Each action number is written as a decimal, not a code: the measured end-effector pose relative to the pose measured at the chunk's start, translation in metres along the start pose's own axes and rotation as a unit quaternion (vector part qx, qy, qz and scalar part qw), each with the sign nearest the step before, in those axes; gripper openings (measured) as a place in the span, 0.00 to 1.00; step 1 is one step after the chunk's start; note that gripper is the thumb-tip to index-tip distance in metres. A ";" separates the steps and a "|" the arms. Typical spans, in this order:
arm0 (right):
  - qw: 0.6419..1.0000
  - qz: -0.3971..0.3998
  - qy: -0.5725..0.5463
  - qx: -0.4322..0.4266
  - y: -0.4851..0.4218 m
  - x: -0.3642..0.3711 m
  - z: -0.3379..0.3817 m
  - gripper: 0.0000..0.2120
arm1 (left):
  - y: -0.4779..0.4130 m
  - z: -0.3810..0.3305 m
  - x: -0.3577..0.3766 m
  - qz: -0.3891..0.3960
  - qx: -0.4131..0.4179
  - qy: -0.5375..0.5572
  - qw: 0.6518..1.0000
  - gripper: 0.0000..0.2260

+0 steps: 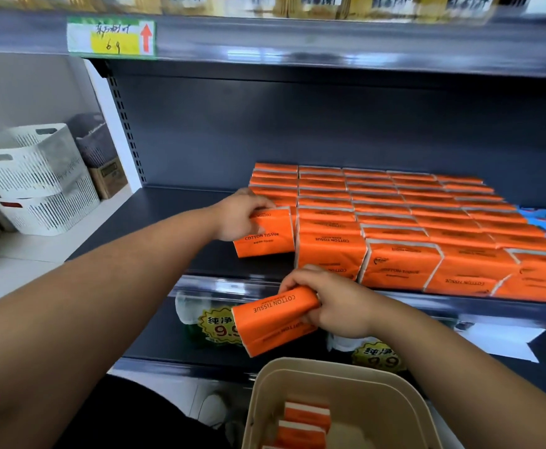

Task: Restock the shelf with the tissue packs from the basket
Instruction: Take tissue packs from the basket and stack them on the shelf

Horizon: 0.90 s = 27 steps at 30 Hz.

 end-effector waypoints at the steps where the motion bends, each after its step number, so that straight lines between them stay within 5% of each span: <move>1: 1.000 0.001 0.000 0.002 -0.001 -0.001 -0.001 0.22 | -0.003 0.002 0.004 0.000 -0.003 0.003 1.000 0.26; 8: 1.000 -0.025 0.014 -0.008 -0.016 -0.002 -0.002 0.22 | -0.012 0.008 0.016 -0.106 -0.047 -0.055 0.992 0.22; 15: 0.987 -0.130 0.078 -0.056 -0.053 -0.012 0.016 0.22 | -0.004 0.031 0.010 -0.087 -0.012 0.117 0.989 0.27; 17: 0.984 -0.146 0.099 -0.033 -0.060 -0.016 0.021 0.20 | 0.008 0.031 0.007 -0.108 -0.002 0.269 0.957 0.24; 19: 0.977 -0.168 0.130 -0.012 -0.067 -0.020 0.024 0.20 | 0.018 0.036 0.009 -0.131 -0.033 0.436 0.890 0.18; 22: 0.963 -0.208 0.169 0.016 -0.077 -0.023 0.022 0.21 | 0.033 0.049 0.020 -0.138 -0.084 0.554 0.816 0.24; 27: 0.938 -0.224 0.257 0.068 -0.083 -0.023 0.012 0.22 | 0.052 0.055 0.054 -0.049 -0.096 0.560 0.821 0.29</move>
Point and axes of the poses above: each hand's wrist, its own y-axis away from the middle knuckle, its own x-axis out of the palm, z = x × y, the point moved 2 cm from there along -y, towards the middle knuckle, and after that the axes turned 4 degrees about z, right-handed, at the moved point
